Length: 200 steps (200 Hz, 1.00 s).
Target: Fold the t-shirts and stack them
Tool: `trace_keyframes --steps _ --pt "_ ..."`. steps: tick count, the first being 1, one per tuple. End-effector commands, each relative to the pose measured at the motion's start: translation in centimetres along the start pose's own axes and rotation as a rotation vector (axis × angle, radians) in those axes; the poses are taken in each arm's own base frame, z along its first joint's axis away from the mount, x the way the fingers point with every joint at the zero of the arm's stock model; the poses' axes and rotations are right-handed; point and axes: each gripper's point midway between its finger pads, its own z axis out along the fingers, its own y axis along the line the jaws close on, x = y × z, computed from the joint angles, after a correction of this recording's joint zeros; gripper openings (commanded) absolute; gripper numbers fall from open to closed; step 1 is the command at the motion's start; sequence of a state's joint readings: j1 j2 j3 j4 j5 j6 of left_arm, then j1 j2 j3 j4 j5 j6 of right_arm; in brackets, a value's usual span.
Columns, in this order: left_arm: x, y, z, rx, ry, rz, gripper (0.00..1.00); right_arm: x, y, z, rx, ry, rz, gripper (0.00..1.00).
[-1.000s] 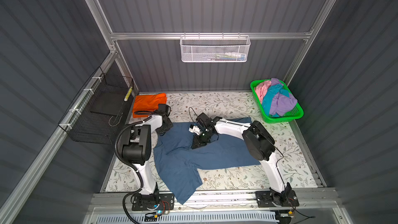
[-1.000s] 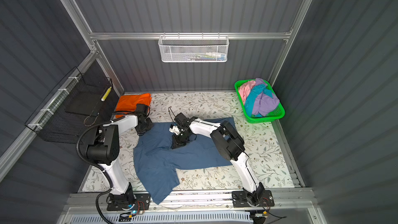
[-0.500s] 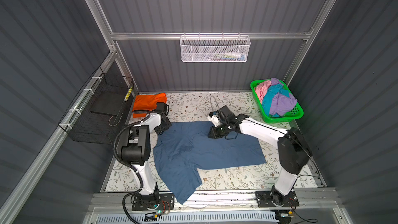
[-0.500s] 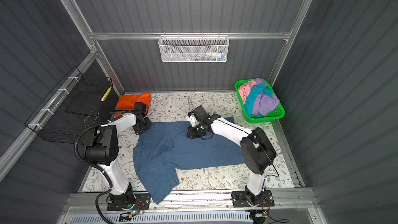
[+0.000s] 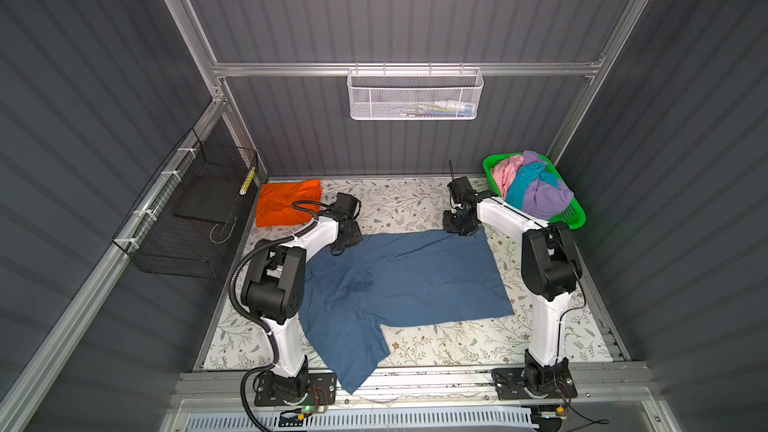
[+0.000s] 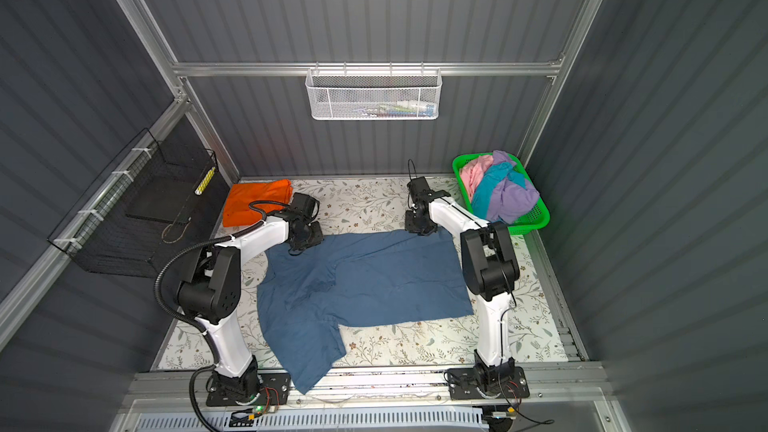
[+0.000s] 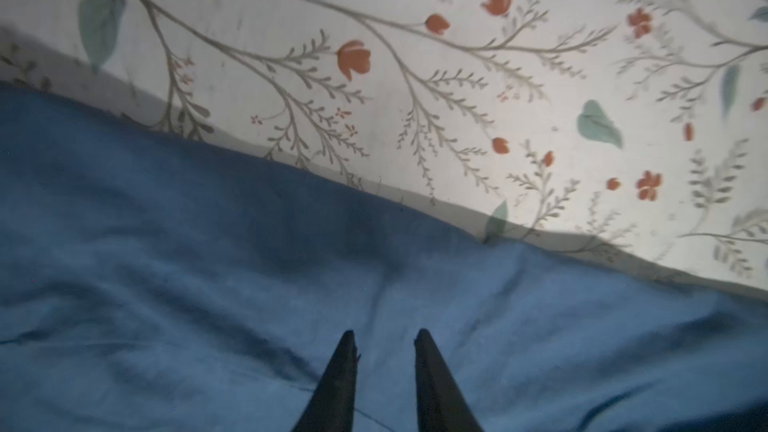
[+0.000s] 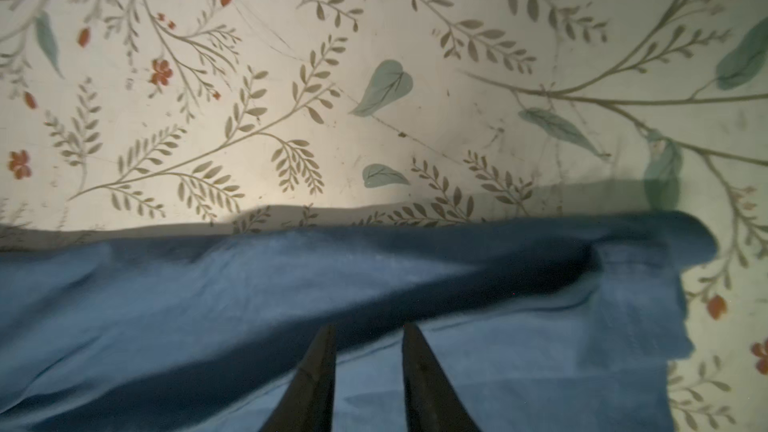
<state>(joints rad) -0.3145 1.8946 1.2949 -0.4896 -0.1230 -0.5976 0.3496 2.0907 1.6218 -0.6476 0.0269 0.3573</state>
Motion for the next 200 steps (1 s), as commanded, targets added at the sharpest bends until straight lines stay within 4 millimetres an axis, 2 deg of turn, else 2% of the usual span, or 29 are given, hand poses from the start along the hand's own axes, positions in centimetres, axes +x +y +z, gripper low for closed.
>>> trace_keyframes --steps 1,19,30,47,61,111,132,147,172,200 --pt "1.0 1.2 1.0 -0.023 0.04 -0.027 0.27 0.1 -0.7 0.6 0.048 0.028 -0.012 0.31" --pt "1.3 1.6 1.3 -0.041 0.045 -0.017 0.27 0.9 -1.1 1.3 0.065 0.053 -0.01 0.3" --pt "1.4 1.8 1.4 -0.051 0.046 -0.01 0.27 1.6 -1.5 1.4 0.081 0.064 -0.008 0.25" --pt "1.5 2.1 1.7 -0.064 0.049 -0.004 0.27 2.9 -2.7 1.1 0.122 0.08 -0.008 0.19" --pt "1.7 2.3 1.9 -0.073 0.054 0.001 0.27 4.1 -3.8 0.4 0.158 0.088 -0.009 0.18" --pt "1.8 2.9 2.4 -0.097 0.059 0.012 0.27 11.3 -6.7 -1.7 0.191 0.149 0.05 0.17" --pt "1.9 3.2 2.4 -0.111 0.059 0.016 0.27 12.8 -7.3 -2.6 0.186 0.129 0.089 0.17" --pt "1.9 3.3 2.3 -0.114 0.056 0.019 0.27 11.6 -6.8 -3.6 0.156 0.069 0.1 0.18" --pt "1.8 3.5 2.0 -0.124 0.051 0.02 0.27 6.5 -4.8 -5.2 0.099 -0.028 0.076 0.16" --pt "1.8 3.7 1.6 -0.13 0.042 0.017 0.28 1.7 -2.4 -4.2 0.054 -0.048 0.049 0.06"
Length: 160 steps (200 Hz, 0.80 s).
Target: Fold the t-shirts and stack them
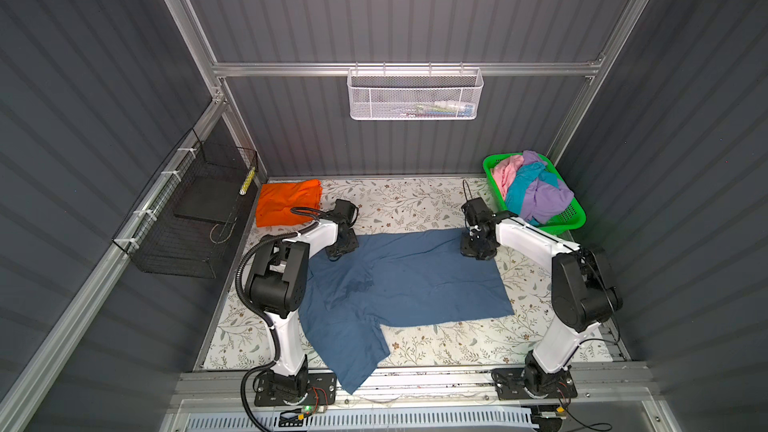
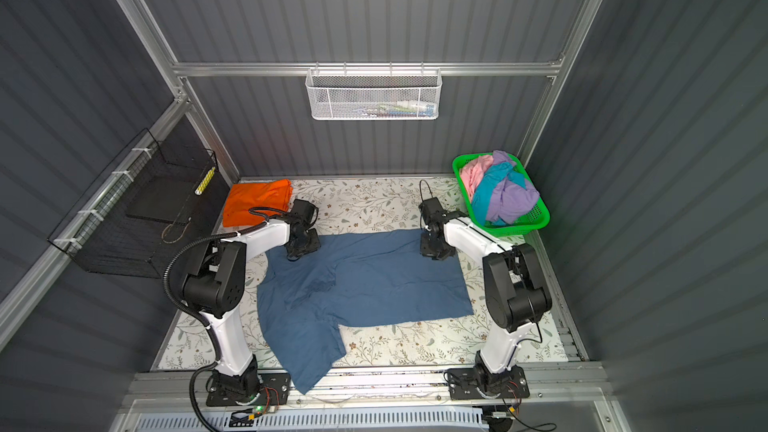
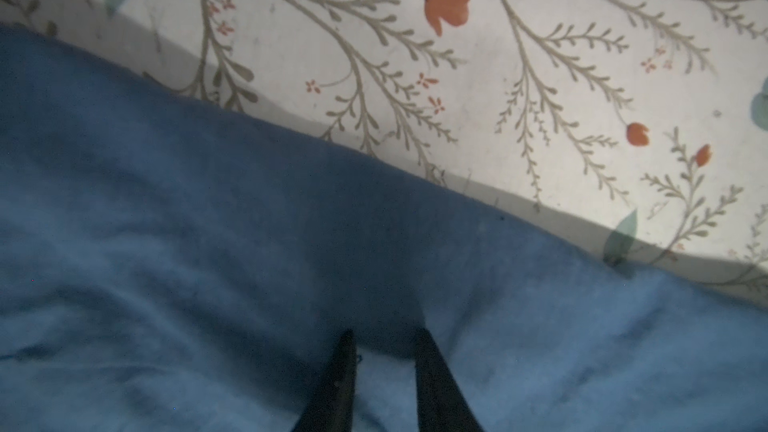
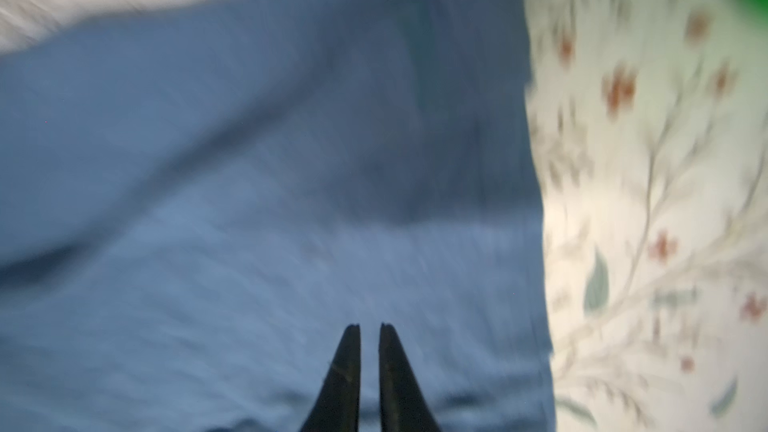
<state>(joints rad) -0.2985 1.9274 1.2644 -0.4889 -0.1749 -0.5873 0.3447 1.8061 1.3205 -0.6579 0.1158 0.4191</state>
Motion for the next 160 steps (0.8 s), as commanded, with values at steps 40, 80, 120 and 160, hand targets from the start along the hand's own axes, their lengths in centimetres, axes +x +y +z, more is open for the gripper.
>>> trace_keyframes --steps 40,80,120,160 --pt "0.6 1.6 -0.3 -0.061 0.012 0.018 0.28 -6.0 4.6 3.9 -0.084 0.012 -0.024 0.0" --pt "0.8 1.5 0.2 -0.067 0.027 0.027 0.28 -4.6 4.8 6.0 -0.072 0.067 -0.032 0.0" --pt "0.9 1.8 0.7 -0.075 0.032 0.027 0.28 -1.1 1.5 6.1 0.043 0.114 -0.058 0.0" --pt "0.8 2.1 1.3 -0.07 0.04 0.016 0.28 4.9 -2.6 4.9 0.117 0.172 -0.051 0.0"
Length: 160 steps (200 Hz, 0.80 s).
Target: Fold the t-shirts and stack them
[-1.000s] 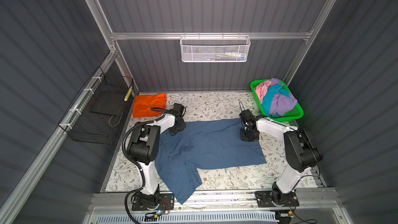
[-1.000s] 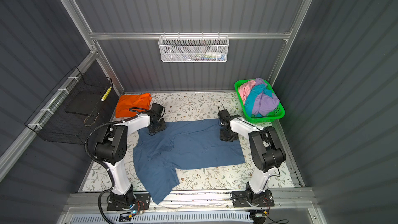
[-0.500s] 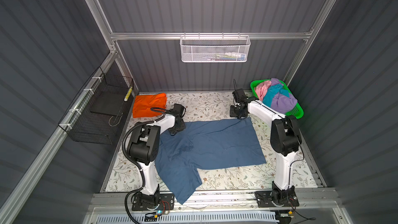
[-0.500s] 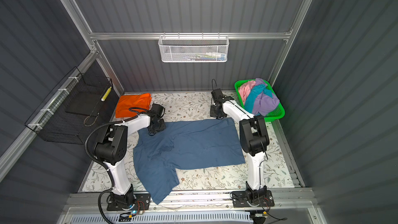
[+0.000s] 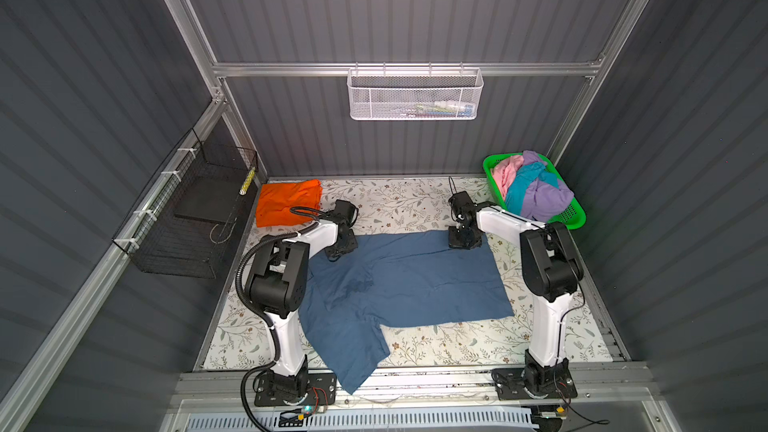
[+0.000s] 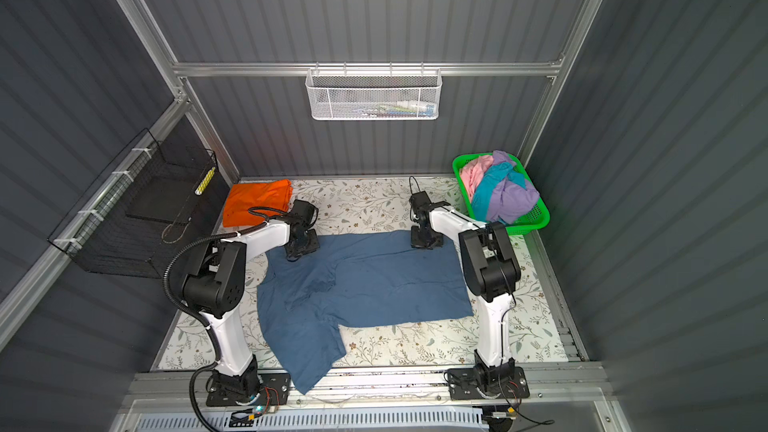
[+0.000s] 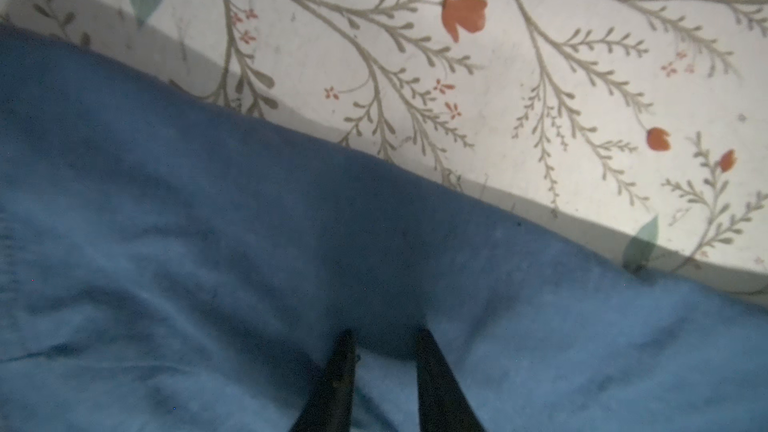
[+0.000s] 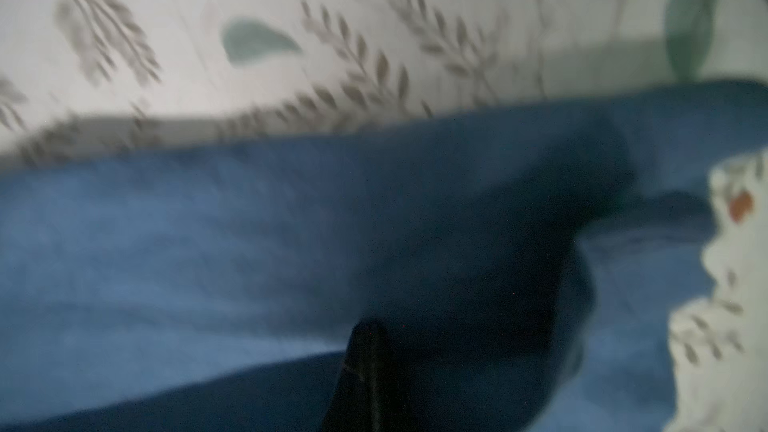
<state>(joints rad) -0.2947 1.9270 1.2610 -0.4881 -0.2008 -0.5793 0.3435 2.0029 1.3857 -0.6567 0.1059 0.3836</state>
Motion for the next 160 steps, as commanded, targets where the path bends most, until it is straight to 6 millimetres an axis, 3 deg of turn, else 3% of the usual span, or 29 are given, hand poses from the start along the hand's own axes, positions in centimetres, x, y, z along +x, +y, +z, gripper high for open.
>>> trace_keyframes --steps 1,20,40,72,94,115,160 --pt "1.0 1.5 1.2 -0.047 0.053 0.012 0.28 3.9 -2.8 -0.1 0.075 0.053 0.003 0.0" --pt "0.6 1.6 1.2 -0.046 0.046 0.015 0.29 6.8 -3.9 -0.5 0.072 0.059 0.042 0.0" --pt "0.2 1.5 1.2 -0.05 0.045 0.024 0.29 7.9 -4.6 -1.2 0.066 0.036 0.084 0.0" --pt "-1.0 0.8 -0.8 -0.015 0.011 0.03 0.31 6.1 -5.0 -4.6 0.001 -0.062 0.156 0.0" --pt "-1.4 0.8 -2.9 0.004 -0.02 0.036 0.41 4.6 -5.2 -6.3 -0.025 -0.111 0.172 0.01" --pt "-0.9 0.5 -3.3 0.021 -0.008 0.051 0.53 3.5 -4.5 -5.4 -0.044 -0.08 0.158 0.04" --pt "1.8 0.3 -0.5 0.027 0.072 0.04 0.47 1.0 -2.2 -1.6 -0.113 0.003 0.171 0.05"
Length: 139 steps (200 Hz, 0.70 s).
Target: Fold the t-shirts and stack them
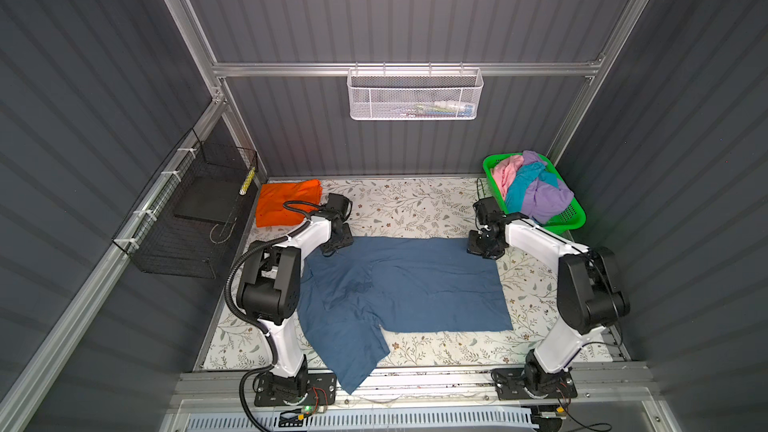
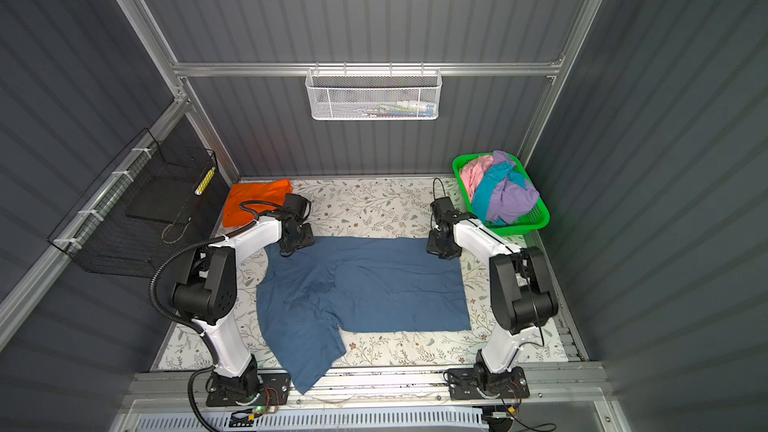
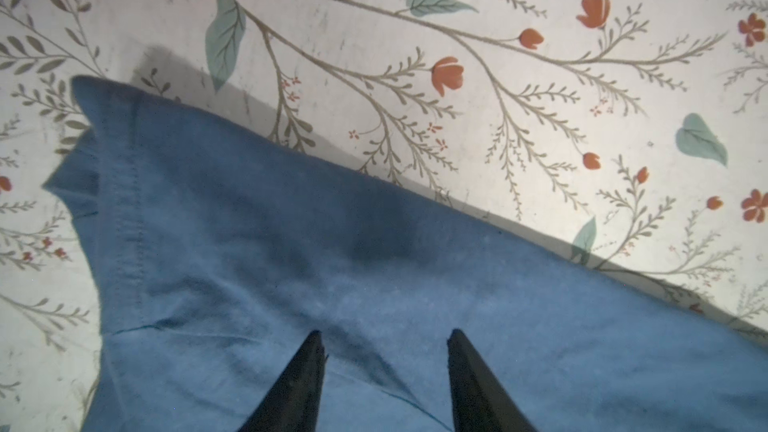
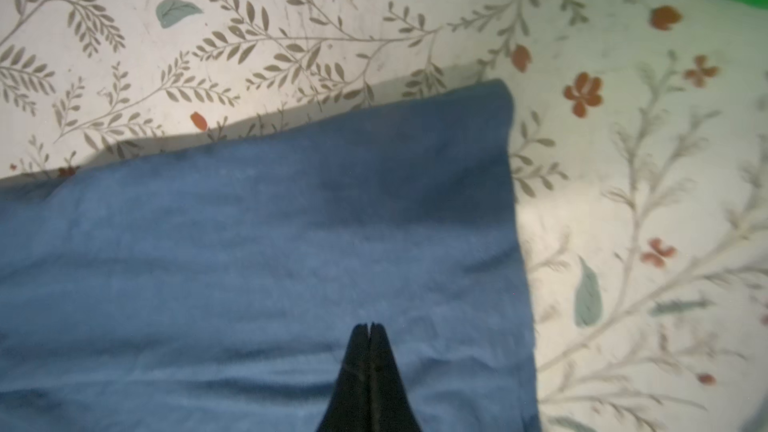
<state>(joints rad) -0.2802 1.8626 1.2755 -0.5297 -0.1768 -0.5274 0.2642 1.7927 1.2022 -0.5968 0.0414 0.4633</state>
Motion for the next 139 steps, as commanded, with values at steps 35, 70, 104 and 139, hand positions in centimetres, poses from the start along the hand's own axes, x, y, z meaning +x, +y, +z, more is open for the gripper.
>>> trace_keyframes --steps 35,70,104,139 --pt "3.6 -0.2 4.3 0.001 0.136 0.002 0.46 -1.9 1.0 4.1 -0.05 0.097 0.04 0.06" --pt "2.7 -2.1 7.2 0.04 0.16 0.022 0.48 -5.5 1.7 6.0 -0.118 0.138 0.091 0.1" --pt "0.6 -4.2 9.4 0.073 0.153 0.037 0.55 -9.1 2.3 8.1 -0.148 0.179 0.117 0.1" --pt "-1.5 -5.8 10.7 0.087 0.141 0.061 0.6 -13.3 1.9 8.6 -0.206 0.157 0.194 0.1"
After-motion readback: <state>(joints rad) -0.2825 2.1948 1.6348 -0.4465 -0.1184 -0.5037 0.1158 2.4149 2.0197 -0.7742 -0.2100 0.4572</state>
